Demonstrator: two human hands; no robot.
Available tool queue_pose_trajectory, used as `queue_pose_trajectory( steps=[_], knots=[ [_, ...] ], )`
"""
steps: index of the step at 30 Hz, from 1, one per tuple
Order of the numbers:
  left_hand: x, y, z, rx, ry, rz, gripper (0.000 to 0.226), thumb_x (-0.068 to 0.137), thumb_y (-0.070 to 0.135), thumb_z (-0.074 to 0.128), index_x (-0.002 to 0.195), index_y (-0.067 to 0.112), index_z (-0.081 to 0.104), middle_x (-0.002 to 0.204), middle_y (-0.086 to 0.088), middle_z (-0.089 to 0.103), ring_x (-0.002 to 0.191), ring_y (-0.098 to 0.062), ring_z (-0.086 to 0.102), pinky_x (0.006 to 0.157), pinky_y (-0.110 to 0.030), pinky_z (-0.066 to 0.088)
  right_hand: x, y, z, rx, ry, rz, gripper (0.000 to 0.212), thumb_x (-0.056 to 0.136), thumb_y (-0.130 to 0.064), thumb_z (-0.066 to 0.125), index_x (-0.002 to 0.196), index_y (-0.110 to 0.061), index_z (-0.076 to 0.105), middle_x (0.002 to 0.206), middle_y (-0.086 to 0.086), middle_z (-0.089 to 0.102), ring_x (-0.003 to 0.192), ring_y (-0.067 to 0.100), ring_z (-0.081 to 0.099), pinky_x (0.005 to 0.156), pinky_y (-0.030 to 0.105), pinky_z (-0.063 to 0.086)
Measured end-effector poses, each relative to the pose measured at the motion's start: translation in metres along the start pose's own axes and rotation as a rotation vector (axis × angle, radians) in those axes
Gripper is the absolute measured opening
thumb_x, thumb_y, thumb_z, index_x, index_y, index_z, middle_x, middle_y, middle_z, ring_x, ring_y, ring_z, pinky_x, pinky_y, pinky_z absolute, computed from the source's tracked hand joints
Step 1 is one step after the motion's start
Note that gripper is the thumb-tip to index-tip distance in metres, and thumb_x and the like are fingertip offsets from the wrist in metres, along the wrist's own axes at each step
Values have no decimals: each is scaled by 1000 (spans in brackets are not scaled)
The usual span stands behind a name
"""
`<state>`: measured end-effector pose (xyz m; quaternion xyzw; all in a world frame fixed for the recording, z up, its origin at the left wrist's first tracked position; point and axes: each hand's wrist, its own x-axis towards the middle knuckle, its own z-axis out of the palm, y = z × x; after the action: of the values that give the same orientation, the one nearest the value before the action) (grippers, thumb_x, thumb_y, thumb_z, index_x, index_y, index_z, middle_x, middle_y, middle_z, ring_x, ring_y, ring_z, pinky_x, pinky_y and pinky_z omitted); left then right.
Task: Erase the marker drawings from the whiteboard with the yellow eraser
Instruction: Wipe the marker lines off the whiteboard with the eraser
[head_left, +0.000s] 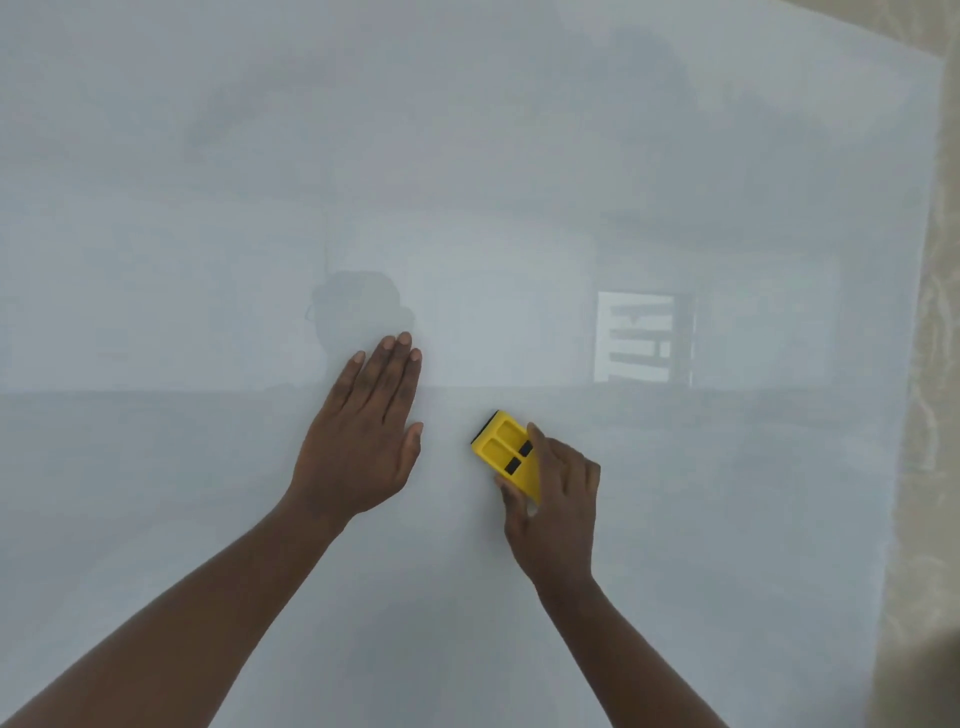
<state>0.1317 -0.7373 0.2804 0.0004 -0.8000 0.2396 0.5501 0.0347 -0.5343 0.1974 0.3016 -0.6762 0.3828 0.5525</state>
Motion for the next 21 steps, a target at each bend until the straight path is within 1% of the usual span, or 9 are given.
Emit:
queue_pose_trajectory(
  steps=[5, 8, 11, 14, 16, 18, 20, 21],
  knots=[
    [-54, -5, -5, -94, -89, 106, 66, 93, 19, 41, 153, -2, 28, 164, -20, 25, 153, -32, 23, 121, -50, 32, -17, -46, 20, 46, -102, -82, 55, 92, -36, 66, 140, -15, 49, 123, 7, 59, 104, 30, 54, 93, 37, 41],
    [-73, -4, -15, -175, -138, 59, 72, 85, 15, 53, 152, -4, 31, 162, -20, 27, 153, -32, 25, 120, -50, 33, -15, -69, 25, 48, -158, -145, 52, 95, -40, 60, 140, -16, 50, 123, 7, 60, 103, 29, 53, 92, 38, 43],
    [-80, -7, -27, -218, -136, -28, 75, 84, 20, 61, 150, -6, 34, 161, -21, 31, 152, -32, 27, 120, -50, 32, -4, -82, 23, -12, -209, -241, 54, 93, -42, 61, 139, -15, 51, 121, 7, 60, 101, 28, 52, 88, 39, 46],
    [-77, -15, -37, -202, -119, -44, 74, 88, 30, 61, 148, -6, 39, 156, -21, 41, 148, -33, 36, 120, -50, 34, 17, -85, 15, -70, -291, -407, 60, 90, -44, 64, 140, -15, 49, 119, 6, 60, 100, 27, 54, 84, 40, 49],
    [-72, -17, -44, -163, -119, -37, 67, 91, 35, 57, 144, -4, 46, 149, -19, 51, 140, -34, 47, 114, -49, 41, 34, -86, 10, -76, -330, -466, 63, 88, -45, 66, 140, -14, 49, 120, 6, 61, 103, 28, 55, 87, 39, 49],
    [-65, -17, -53, -134, -123, -84, 57, 94, 37, 51, 138, 0, 56, 138, -16, 61, 127, -33, 60, 102, -47, 49, 48, -87, 6, -41, -368, -481, 64, 88, -46, 66, 139, -11, 50, 122, 7, 61, 107, 29, 56, 90, 41, 48],
    [-59, -15, -63, -135, -151, -151, 53, 95, 37, 47, 133, 3, 60, 130, -14, 66, 114, -32, 66, 90, -44, 51, 58, -86, 3, -3, -395, -493, 64, 86, -45, 68, 136, -9, 52, 123, 8, 62, 110, 30, 57, 92, 42, 48],
    [-56, -14, -66, -147, -165, -166, 53, 94, 37, 48, 132, 2, 61, 128, -15, 66, 111, -33, 67, 87, -44, 51, 61, -85, 1, 21, -411, -494, 63, 86, -45, 69, 135, -8, 53, 123, 8, 62, 111, 30, 57, 93, 42, 48]
  ],
)
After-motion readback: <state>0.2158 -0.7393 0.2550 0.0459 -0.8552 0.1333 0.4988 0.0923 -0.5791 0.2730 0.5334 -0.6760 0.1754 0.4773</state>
